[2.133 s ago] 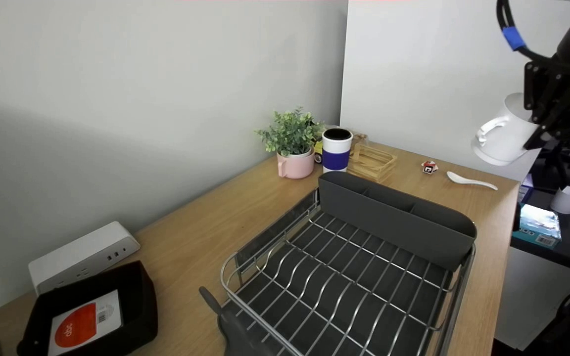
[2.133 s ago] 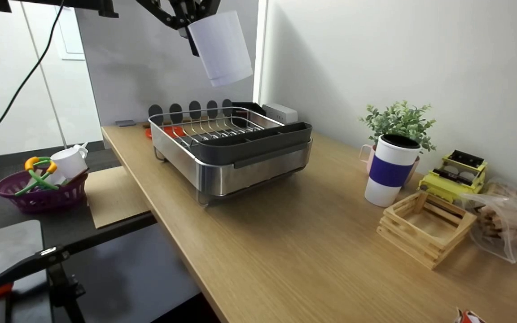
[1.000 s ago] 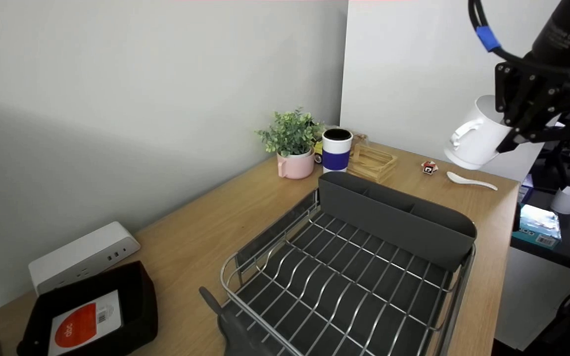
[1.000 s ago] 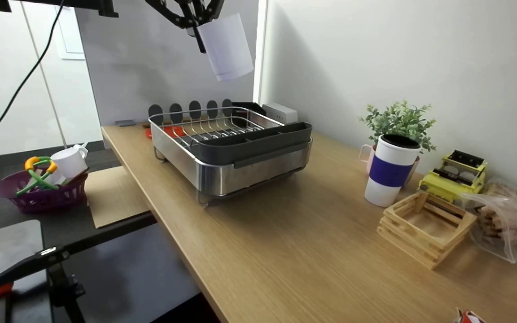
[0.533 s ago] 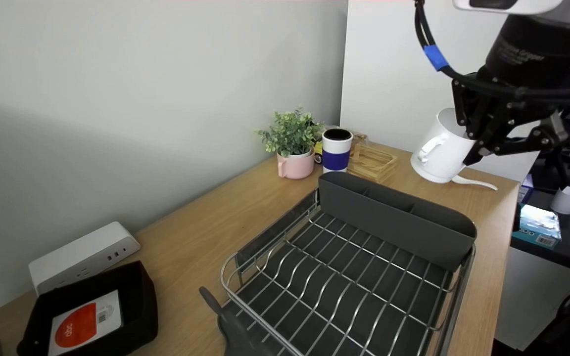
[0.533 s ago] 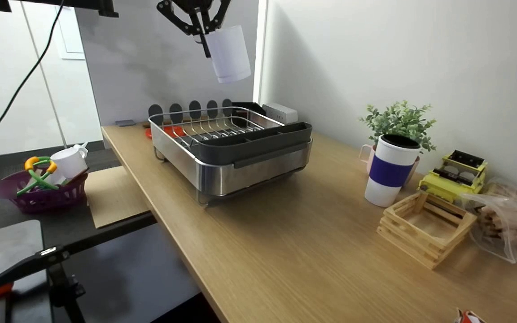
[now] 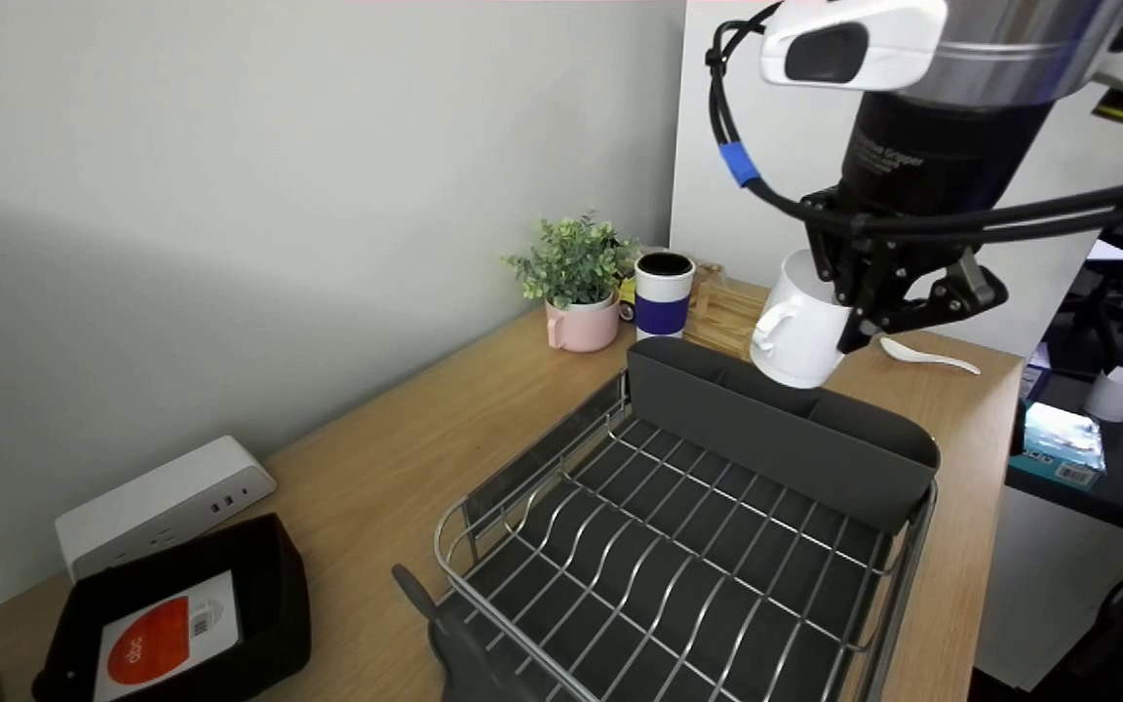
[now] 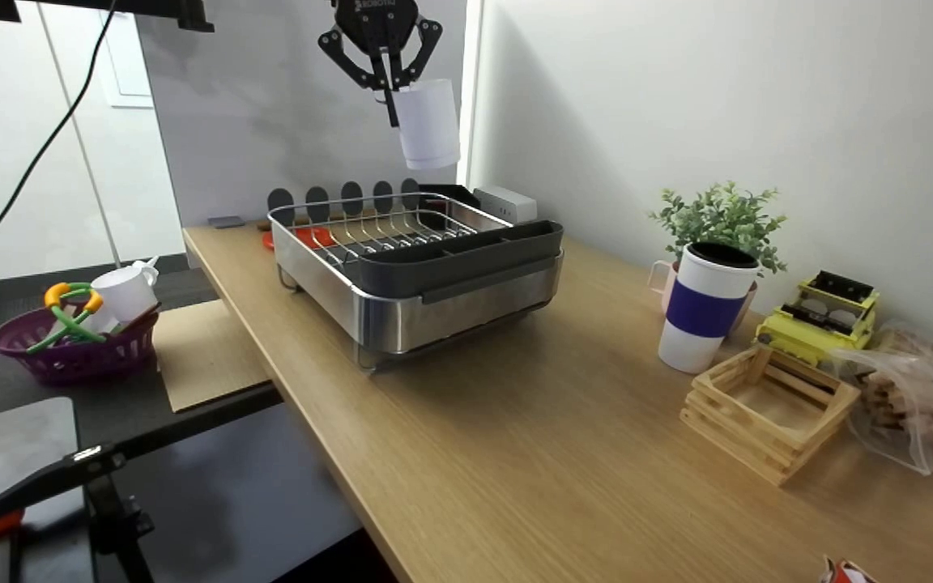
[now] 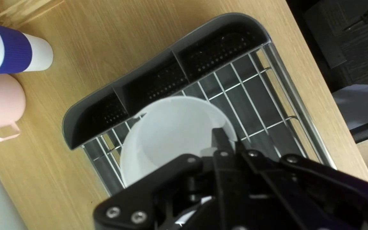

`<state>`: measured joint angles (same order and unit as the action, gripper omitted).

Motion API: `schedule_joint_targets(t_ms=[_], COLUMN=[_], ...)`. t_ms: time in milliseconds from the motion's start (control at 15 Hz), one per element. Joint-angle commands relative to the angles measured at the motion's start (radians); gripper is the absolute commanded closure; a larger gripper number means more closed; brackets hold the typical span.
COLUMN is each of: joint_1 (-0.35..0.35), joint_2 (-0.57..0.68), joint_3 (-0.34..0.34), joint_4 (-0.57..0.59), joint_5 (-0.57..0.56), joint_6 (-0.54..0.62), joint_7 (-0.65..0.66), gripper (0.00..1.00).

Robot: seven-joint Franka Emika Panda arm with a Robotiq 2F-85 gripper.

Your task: Put the mug into the plate dryer

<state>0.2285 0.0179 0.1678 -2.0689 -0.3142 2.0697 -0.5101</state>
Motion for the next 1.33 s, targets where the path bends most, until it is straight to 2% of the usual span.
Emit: schedule_joint_targets(t_ms=[0,267,333,733,933,1267], joint_1=[-0.023,-0.033,-0.032,-0.032,-0.047,-0.043], joint_2=[0.097,0.169,0.127,0.140,0.163,0.221], joint_3=[0.003,0.004,0.009,0.011,0.016,0.023], joint_4=[0.090,0.140,0.087,0.094,0.108,0.158], joint_5=[0.000,-0.012,-0.005,-0.006,0.041,0.080], joint_6=[-0.042,-0.074,-0.031,-0.031,0.020,0.028], joint_7=[-0.020,-0.025,0.001,0.003,-0.087,-0.178], gripper=[0.99,0.99,0.99,0.99,0.99,0.99])
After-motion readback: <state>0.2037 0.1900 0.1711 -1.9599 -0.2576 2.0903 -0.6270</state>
